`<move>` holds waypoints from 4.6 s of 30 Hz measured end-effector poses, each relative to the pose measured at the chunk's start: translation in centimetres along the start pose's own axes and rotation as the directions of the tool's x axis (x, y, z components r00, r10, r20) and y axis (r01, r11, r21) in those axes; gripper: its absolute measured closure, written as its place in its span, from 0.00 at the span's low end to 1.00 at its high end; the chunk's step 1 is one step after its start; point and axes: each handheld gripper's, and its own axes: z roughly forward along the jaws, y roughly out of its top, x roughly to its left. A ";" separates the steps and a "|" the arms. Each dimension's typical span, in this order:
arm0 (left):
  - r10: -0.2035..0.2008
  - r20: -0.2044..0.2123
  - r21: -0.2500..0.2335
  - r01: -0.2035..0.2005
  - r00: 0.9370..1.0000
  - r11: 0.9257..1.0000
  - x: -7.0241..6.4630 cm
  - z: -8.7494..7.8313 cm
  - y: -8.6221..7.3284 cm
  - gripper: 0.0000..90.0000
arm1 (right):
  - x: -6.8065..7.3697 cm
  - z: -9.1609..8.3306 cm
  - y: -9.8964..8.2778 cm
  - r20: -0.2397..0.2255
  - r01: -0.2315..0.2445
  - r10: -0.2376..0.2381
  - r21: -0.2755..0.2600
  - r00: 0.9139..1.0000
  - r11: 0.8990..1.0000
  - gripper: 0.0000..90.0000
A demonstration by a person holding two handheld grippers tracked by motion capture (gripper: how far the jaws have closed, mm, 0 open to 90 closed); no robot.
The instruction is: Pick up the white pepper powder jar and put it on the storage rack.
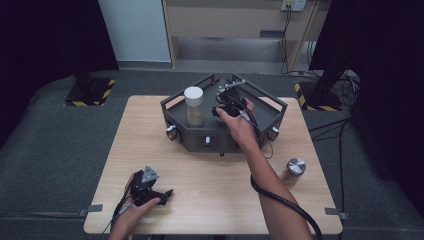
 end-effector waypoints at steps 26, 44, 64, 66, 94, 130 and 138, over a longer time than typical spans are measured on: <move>0.000 0.000 -0.001 0.000 1.000 1.000 0.0 0.0 0.0 0.00 | 0.0 0.8 -0.7 -0.010 -0.011 0.011 0.024 1.000 1.000 0.35; 0.000 0.000 -0.001 0.000 1.000 1.000 0.0 0.0 0.0 0.00 | -0.2 0.9 -1.1 -0.026 -0.010 0.011 0.017 1.000 1.000 0.35; 0.001 0.000 -0.001 -0.001 1.000 1.000 0.0 0.0 0.0 0.00 | -0.1 -0.7 -2.0 -0.024 -0.005 0.004 -0.044 1.000 0.999 0.15; 0.000 0.000 -0.001 0.000 1.000 1.000 0.0 0.0 0.0 0.00 | -0.1 -1.1 -2.3 -0.023 0.002 -0.003 -0.057 1.000 0.998 0.14; 0.000 0.000 -0.002 0.000 1.000 1.000 0.0 0.0 0.0 0.00 | -1.7 -6.3 -4.3 -0.048 0.042 -0.046 -0.072 0.998 0.997 0.06; -0.002 -0.002 -0.001 0.002 1.000 1.000 0.0 0.0 0.0 0.00 | -4.5 -11.7 -9.3 -0.057 0.067 -0.070 -0.044 0.996 0.997 0.05; -0.002 -0.001 -0.001 0.002 1.000 1.000 0.0 0.0 0.0 0.00 | -5.5 -12.1 -10.4 -0.047 0.049 -0.051 -0.032 0.998 0.998 0.05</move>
